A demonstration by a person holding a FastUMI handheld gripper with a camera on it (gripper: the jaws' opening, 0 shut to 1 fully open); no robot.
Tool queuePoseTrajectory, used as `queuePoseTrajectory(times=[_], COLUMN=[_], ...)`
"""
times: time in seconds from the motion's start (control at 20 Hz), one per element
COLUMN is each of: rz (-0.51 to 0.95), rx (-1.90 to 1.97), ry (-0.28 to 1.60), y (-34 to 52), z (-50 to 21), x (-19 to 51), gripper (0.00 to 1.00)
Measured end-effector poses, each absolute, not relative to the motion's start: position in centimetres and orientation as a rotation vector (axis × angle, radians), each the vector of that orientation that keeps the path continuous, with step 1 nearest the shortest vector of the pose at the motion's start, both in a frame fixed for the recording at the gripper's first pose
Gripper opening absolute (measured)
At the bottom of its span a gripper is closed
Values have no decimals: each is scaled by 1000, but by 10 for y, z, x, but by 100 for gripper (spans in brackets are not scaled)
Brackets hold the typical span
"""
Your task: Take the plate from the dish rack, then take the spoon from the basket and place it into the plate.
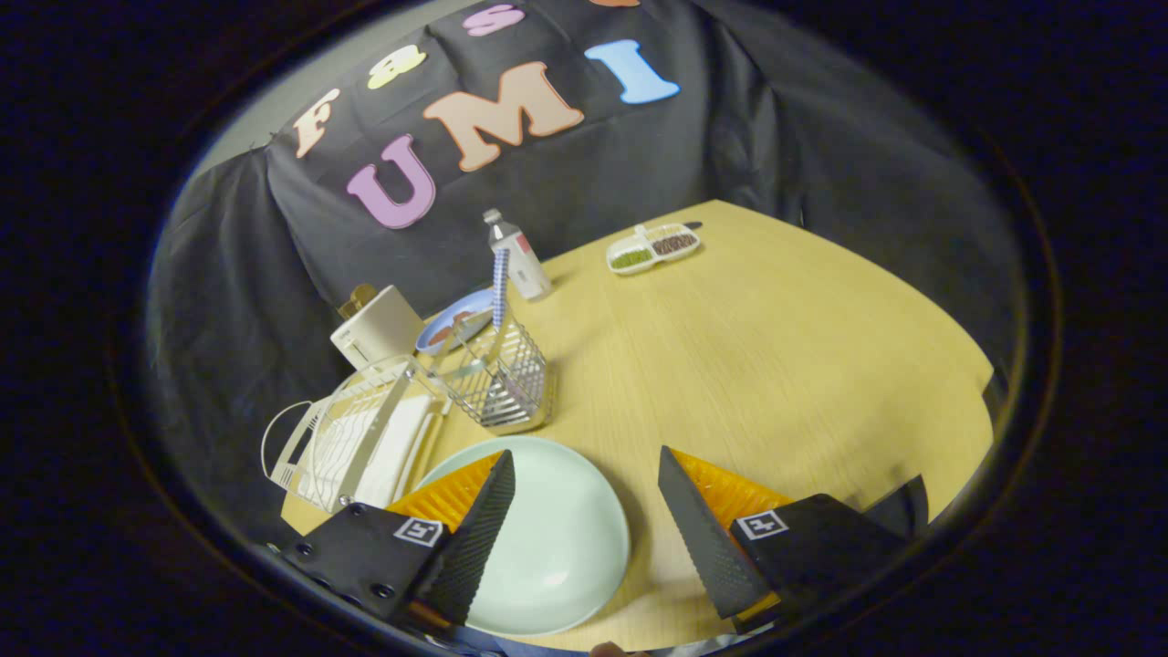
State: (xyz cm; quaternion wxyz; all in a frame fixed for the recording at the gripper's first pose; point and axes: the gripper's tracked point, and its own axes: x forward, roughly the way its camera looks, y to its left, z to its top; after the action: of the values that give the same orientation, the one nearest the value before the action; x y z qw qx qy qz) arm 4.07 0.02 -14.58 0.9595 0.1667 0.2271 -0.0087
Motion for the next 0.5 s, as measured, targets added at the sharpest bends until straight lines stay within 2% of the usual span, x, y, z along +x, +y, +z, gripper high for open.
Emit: queuePoseTrajectory(times=[0.25,0.5], rz=[79,74], rx=[305,300], ry=[391,393], y=[42,62], z=[-95,-78], x=[76,130], gripper=[99,98])
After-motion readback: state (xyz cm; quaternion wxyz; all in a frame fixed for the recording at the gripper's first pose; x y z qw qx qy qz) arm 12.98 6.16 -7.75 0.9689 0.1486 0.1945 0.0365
